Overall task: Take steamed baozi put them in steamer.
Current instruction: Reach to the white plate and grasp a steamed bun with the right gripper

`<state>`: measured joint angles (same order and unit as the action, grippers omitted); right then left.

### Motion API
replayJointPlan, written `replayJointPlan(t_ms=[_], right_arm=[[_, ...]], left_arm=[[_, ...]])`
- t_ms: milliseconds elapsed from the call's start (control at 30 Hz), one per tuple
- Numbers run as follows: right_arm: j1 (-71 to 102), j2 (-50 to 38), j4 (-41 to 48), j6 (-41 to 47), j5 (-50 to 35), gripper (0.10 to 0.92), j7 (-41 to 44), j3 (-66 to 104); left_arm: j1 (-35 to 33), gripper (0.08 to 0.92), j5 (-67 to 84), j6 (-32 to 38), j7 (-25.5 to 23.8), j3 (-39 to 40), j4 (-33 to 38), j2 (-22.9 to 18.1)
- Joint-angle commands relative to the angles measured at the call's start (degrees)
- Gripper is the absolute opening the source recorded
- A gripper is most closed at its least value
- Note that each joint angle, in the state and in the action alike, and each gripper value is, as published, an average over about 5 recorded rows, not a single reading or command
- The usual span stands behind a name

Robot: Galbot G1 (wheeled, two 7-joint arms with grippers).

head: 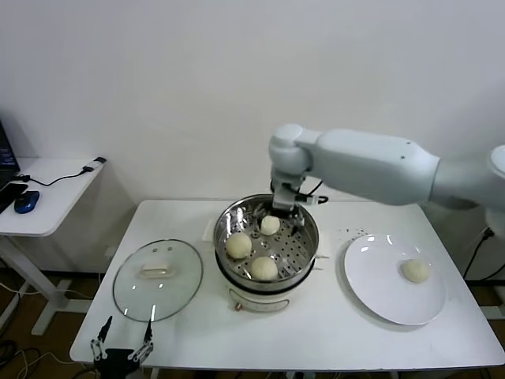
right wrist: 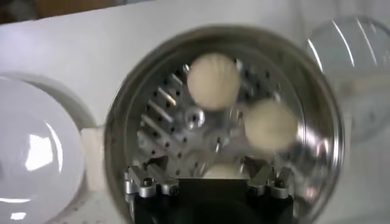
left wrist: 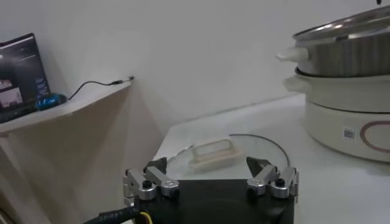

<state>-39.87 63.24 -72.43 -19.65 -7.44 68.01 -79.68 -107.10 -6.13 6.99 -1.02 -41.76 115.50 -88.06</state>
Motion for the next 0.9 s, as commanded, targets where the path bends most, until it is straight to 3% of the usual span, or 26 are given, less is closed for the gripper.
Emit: replayJointPlan(t_ms=[33,167,433,900], right_arm=[[-7.9,-13.3,7.7,24.1,-21.9,0.823,-6.7,-9.6],[-2.5,-19.9,7.8,30.2,-19.9,0.823,-6.0,-6.4],[18.1,-30.8,10.1,31.5,-4.8,0.823,-3.7,9.7],[39.3,-28.9,21.6,20.3,16.6,0.823,0.0,31.9]], left_arm=[[0.1,0.823,0.0,-0.1,-0.1,0.1,0.6,0.1],[0.1,0.823,-0.3,-0.2,-0.1,0.4,0.8,0.0],[-0.2,0.823,-0.9,-0.4,-0.1,0.4,1.2,-0.2],[-0.4,0.823,-3.2,-0.9,0.2,1.1,1.2,-0.9]])
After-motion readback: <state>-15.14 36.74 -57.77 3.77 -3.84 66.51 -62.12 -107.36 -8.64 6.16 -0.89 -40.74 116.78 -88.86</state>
